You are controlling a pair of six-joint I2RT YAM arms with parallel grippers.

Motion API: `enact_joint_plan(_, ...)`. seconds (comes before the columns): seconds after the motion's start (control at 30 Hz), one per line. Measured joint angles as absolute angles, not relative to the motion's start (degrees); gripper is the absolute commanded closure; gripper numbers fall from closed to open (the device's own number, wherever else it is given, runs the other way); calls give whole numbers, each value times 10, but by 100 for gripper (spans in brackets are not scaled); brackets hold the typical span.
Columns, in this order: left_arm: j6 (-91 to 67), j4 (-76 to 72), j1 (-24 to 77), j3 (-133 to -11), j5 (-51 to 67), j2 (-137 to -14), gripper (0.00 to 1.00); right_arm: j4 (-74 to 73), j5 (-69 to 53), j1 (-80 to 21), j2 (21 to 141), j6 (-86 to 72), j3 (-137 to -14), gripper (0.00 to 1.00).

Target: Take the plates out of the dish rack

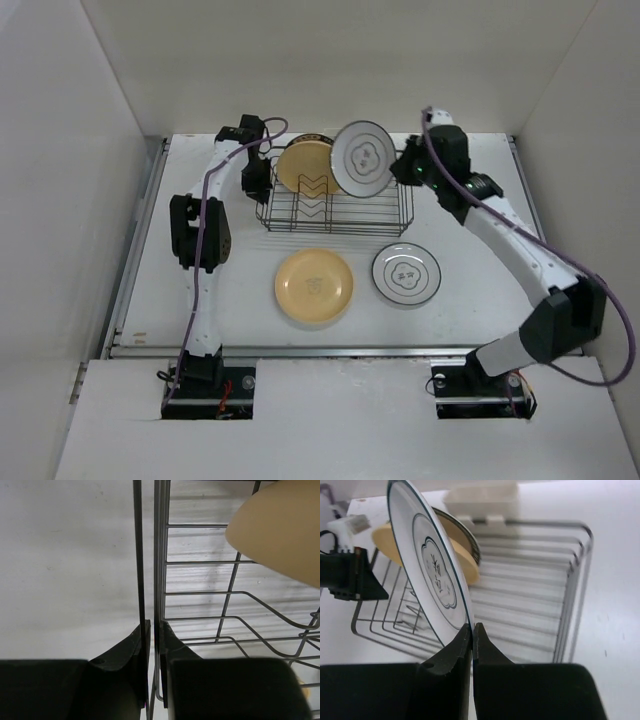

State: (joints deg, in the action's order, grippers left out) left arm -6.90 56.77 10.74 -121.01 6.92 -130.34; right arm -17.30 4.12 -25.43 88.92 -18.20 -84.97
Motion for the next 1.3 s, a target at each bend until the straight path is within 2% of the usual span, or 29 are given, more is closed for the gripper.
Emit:
enact_joint_plan(0.13, -74, 566, 107, -1207, 74, -1302, 98, -226, 8, -180, 760, -284, -702, 100)
enact_joint_plan(0.17, -75, 566, 107, -1206, 76, -1300, 82, -248, 4, -165, 730, -304, -673, 100)
enact_joint_plan(0.2, -76, 566, 107, -1202, 80, -1299, 79, -267, -1, -152, 699, -322, -645, 100)
enact_joint_plan(0.33, -87, 573, 107, -1166, 95, -1274, 72, -339, -36, -115, 588, -391, -544, 100)
enact_joint_plan(0.47, -89, 574, 108, -1159, 95, -1248, 70, -383, -81, -84, 519, -454, -454, 100)
enact_joint_plan(0.57, -76, 564, 108, -1159, 74, -1224, 70, -417, -107, -66, 499, -477, -416, 100)
enact_joint_plan(0.7, -20, 536, 112, -1164, 50, -1194, 58, -448, -93, -51, 511, -486, -415, 100)
enact_joint_plan(0.83, 68, 495, 136, -1187, 41, -1181, 44, -455, -79, -37, 550, -492, -403, 99)
enact_joint_plan(0.87, 89, 484, 144, -1192, 42, -1181, 35, -454, -79, -36, 561, -493, -398, 99)
enact_joint_plan(0.9, 110, 469, 154, -1195, 43, -1180, 32, -450, -80, -34, 570, -493, -393, 97)
enact_joint_plan(0.97, 150, 442, 170, -1197, 46, -1180, 27, -440, -84, -32, 592, -494, -385, 80)
enact_joint_plan(1.03, 183, 419, 187, -1197, 46, -1180, 23, -433, -84, -31, 608, -491, -381, 59)
enact_joint_plan(1.07, 199, 409, 194, -1197, 45, -1180, 22, -432, -83, -30, 614, -489, -378, 39)
enact_joint_plan(1.1, 214, 399, 200, -1197, 41, -1180, 22, -431, -83, -30, 619, -487, -375, 32)
enact_joint_plan(1.17, 241, 378, 210, -1197, 27, -1180, 21, -432, -84, -30, 623, -480, -374, 22)
enact_joint_plan(1.3, 284, 352, 221, -1211, -7, -1198, 21, -431, -79, -30, 623, -471, -374, 21)
